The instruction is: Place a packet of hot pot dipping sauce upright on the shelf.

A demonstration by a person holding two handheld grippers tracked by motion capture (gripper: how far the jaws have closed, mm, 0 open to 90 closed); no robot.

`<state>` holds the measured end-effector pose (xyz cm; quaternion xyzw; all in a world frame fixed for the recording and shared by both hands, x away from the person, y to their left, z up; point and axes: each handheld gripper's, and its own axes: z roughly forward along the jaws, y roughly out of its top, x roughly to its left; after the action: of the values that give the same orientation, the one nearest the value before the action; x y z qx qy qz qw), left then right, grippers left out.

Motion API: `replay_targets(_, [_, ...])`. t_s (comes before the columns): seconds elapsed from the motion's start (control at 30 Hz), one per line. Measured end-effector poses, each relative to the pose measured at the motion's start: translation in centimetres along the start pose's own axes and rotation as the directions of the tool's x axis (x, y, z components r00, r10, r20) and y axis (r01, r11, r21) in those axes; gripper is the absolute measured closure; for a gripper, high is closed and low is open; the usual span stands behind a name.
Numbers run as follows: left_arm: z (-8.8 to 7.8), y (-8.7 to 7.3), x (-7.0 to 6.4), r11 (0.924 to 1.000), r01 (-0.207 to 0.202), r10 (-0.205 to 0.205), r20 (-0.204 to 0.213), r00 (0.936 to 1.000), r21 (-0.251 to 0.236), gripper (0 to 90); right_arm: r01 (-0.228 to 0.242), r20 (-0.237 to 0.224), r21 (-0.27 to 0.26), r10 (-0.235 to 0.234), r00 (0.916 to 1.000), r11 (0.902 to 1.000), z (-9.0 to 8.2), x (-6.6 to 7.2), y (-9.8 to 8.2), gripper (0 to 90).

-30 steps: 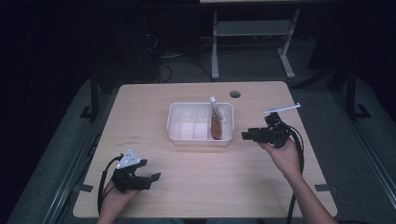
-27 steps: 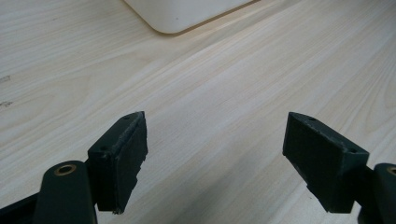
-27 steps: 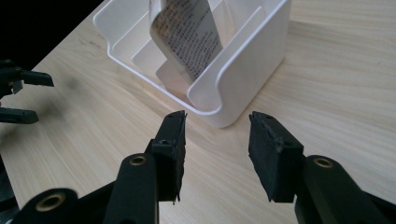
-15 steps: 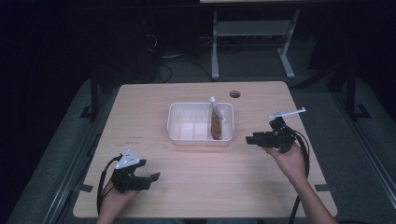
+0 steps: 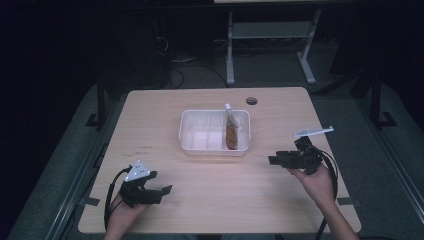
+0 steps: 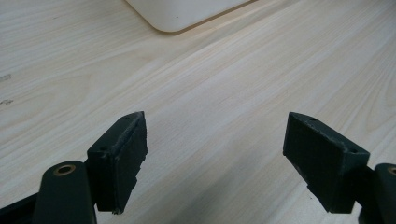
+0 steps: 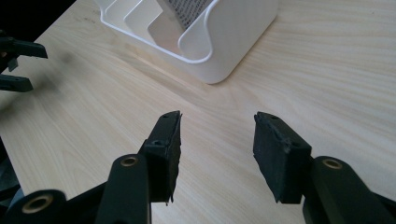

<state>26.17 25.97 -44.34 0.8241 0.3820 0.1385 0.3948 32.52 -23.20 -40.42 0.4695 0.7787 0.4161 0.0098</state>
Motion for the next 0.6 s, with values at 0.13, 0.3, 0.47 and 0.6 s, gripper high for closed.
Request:
replay_targets(0.13, [0.0, 0.0, -0.1, 1.0, -0.001, 0.001, -0.001, 1.0, 0.001, 21.4, -0.006, 0.001, 0.002, 0.006, 1.0, 1.0, -0.1, -0.2, -0.8, 50.3])
replay_targets(0.3, [0.0, 0.0, -0.1, 1.0, 0.002, -0.002, -0.001, 1.0, 0.001, 21.4, -0.007, 0.003, 0.0, 0.007, 1.0, 1.0, -0.3, -0.4, -1.6, 49.7])
replay_targets(0.47, [0.0, 0.0, -0.1, 1.0, 0.001, -0.001, -0.002, 1.0, 0.0, 21.4, -0.011, 0.003, -0.002, 0.011, 0.9999, 0.9999, -0.5, -0.5, -2.4, 48.6])
replay_targets(0.6, [0.0, 0.0, -0.1, 1.0, 0.0, 0.0, -0.003, 1.0, -0.001, 21.5, -0.013, 0.004, -0.007, 0.013, 0.9999, 0.9999, -0.7, -0.5, -3.0, 48.1])
